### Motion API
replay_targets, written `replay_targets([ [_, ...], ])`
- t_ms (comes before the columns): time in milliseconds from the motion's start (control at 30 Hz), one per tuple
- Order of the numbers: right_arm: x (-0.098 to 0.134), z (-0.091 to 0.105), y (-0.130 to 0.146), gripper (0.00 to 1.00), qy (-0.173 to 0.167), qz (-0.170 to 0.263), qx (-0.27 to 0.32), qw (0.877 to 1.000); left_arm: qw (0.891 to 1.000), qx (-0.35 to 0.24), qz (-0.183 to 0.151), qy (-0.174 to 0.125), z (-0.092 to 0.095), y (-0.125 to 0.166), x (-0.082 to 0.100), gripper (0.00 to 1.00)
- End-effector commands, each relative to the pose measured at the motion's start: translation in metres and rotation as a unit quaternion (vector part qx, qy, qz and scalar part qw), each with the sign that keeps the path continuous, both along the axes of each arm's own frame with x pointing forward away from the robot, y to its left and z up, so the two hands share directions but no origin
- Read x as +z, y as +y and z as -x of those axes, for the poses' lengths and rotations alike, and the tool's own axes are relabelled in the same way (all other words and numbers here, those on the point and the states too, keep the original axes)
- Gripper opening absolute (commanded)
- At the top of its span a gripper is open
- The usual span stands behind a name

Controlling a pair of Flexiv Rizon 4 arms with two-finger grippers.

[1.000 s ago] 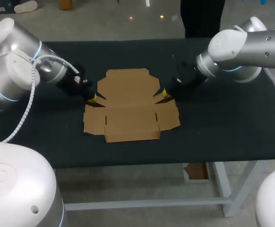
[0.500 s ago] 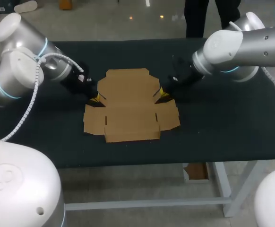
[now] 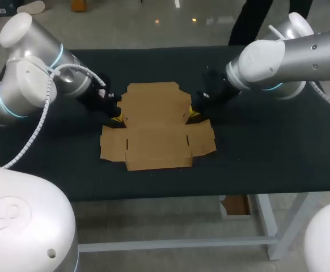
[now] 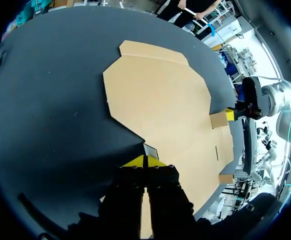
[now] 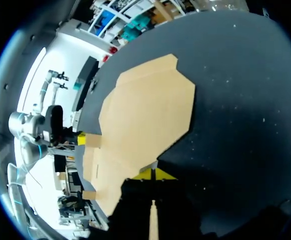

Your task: Assemble the packaging by folding the flat box into shape, placing the metal phone stand inside, and closing the box properly

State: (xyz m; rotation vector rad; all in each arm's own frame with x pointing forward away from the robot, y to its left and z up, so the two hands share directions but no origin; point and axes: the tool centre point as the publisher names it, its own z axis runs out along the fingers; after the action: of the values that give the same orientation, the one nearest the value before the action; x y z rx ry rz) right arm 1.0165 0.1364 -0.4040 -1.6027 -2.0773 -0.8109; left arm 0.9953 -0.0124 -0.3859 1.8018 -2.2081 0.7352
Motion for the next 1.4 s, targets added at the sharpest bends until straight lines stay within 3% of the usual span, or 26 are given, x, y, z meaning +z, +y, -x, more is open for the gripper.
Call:
replay_targets([
  [33,-0.001,-0.001,0.004,0.00,0.000,0.004,0.000,1.000,1.000,-0.001,-0.003,-0.001,0.001,-0.005,-0.001,0.00],
  [1033,-0.006,0.005,0.030,0.00,-0.012,0.055,-0.002,0.998,1.000,-0.015,-0.023,-0.013,0.005,-0.033,-0.006,0.00],
  [1400,-0.009,0.005,0.036,0.00,-0.015,0.079,-0.006,0.997,0.998,-0.003,-0.057,-0.021,0.003,-0.041,-0.012,0.00],
])
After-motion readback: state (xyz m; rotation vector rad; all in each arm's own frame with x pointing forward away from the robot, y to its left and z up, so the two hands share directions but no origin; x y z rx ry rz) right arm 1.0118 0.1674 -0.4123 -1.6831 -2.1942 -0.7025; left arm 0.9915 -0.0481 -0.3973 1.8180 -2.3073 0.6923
